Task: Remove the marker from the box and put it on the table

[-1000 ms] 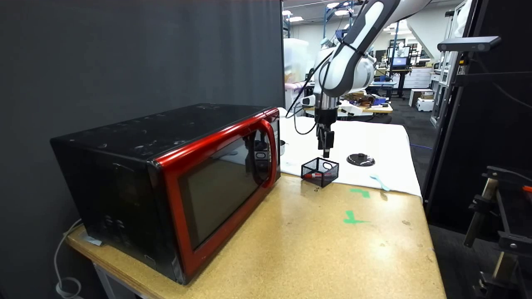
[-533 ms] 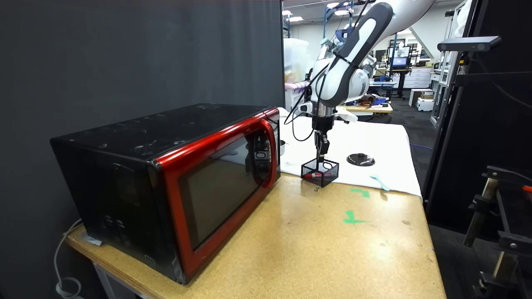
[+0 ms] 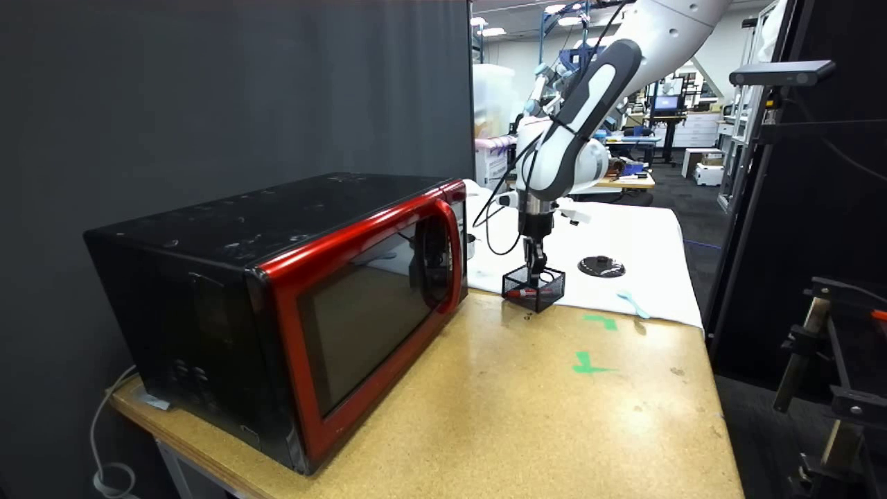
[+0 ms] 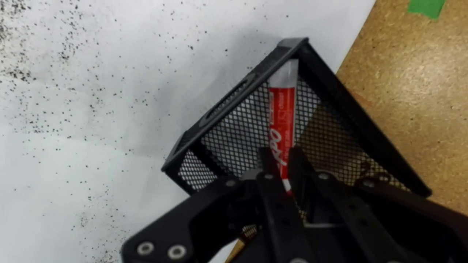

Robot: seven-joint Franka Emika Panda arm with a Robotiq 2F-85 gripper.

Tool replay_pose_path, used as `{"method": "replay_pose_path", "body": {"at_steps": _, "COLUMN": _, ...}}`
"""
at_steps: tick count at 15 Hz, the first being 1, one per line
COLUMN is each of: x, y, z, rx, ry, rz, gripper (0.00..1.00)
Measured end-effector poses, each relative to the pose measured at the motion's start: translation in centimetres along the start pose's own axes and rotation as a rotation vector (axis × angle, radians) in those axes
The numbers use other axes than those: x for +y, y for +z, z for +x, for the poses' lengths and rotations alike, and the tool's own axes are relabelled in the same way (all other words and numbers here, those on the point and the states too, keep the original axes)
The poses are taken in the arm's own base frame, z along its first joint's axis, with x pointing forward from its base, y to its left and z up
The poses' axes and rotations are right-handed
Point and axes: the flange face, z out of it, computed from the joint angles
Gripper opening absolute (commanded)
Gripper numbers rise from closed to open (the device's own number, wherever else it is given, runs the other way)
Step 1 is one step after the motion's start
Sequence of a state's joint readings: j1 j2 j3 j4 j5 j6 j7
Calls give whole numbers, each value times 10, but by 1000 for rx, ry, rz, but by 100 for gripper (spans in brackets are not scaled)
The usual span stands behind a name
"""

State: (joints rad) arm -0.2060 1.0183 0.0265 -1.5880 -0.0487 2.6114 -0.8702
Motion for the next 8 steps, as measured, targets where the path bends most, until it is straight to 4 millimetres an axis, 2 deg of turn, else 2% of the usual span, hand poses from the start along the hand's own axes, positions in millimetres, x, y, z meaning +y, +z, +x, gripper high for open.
{"method": "replay_pose_path", "body": {"at_steps": 2, "x": 1, "y": 10, "z": -2, "rx": -9, "ry": 4, "rz": 12, "gripper": 25}}
{"method": "replay_pose_path", "body": {"at_steps": 3, "x": 2, "y": 13, "z": -3, "rx": -14, "ry": 6, "rz": 18, "gripper": 31}}
{"method": "replay_pose_path", "body": {"at_steps": 4, "x": 3, "y": 17, "z": -4, "rx": -19, "ry": 8, "rz": 24, "gripper": 31}}
{"method": "replay_pose_path", "body": {"at_steps": 5, "x": 3, "y": 19, "z": -4, "rx": -23, "ry": 9, "rz": 28, "gripper": 27}}
{"method": "replay_pose_path", "body": {"at_steps": 6, "x": 4, "y": 22, "z": -4, "rx": -26, "ry": 9, "rz": 33, "gripper": 8}}
{"method": "replay_pose_path", "body": {"at_steps": 8, "x": 4, "y": 27, "z": -4, "rx": -36, "ry": 9, "rz": 45, "gripper": 1}}
